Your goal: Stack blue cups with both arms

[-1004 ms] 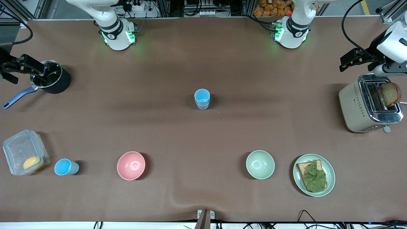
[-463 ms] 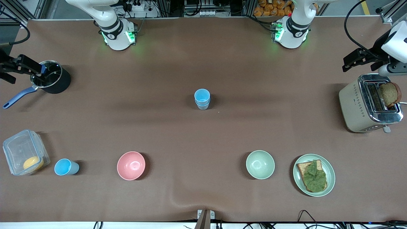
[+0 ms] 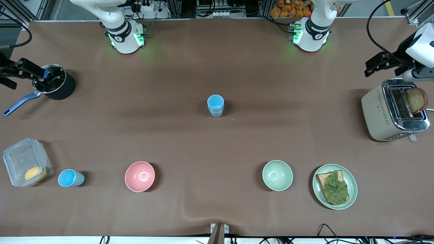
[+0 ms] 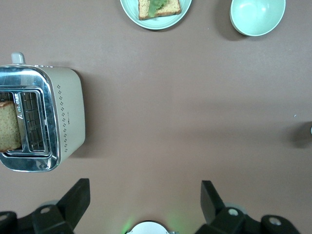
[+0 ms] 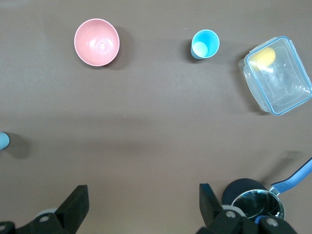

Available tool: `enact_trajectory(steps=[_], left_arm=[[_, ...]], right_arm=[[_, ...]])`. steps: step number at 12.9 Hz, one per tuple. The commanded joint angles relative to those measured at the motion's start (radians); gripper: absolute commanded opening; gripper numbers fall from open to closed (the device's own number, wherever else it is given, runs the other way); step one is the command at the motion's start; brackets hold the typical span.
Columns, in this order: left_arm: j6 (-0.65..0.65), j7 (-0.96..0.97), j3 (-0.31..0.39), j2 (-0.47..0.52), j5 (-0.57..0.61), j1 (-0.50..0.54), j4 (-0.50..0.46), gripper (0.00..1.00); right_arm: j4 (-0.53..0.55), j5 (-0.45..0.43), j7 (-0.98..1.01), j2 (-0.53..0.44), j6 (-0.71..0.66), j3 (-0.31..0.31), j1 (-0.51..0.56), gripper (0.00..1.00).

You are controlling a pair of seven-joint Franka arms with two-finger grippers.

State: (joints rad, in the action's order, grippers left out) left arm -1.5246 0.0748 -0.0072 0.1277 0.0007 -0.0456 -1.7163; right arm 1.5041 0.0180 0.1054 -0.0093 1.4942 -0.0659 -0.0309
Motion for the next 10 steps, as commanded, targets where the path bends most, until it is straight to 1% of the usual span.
enact_trajectory(steps=[1, 10], left_arm=[[0.017, 0.003, -0.011, 0.0, 0.028, 0.009, 0.01, 1.0], [0.017, 0.002, -0.011, 0.0, 0.028, 0.009, 0.01, 1.0]], right_arm=[[0.008, 0.005, -0.003, -0.009, 0.008, -0.017, -0.02, 1.0], [0.008, 0.005, -0.003, -0.008, 0.008, -0.015, -0.02, 1.0]])
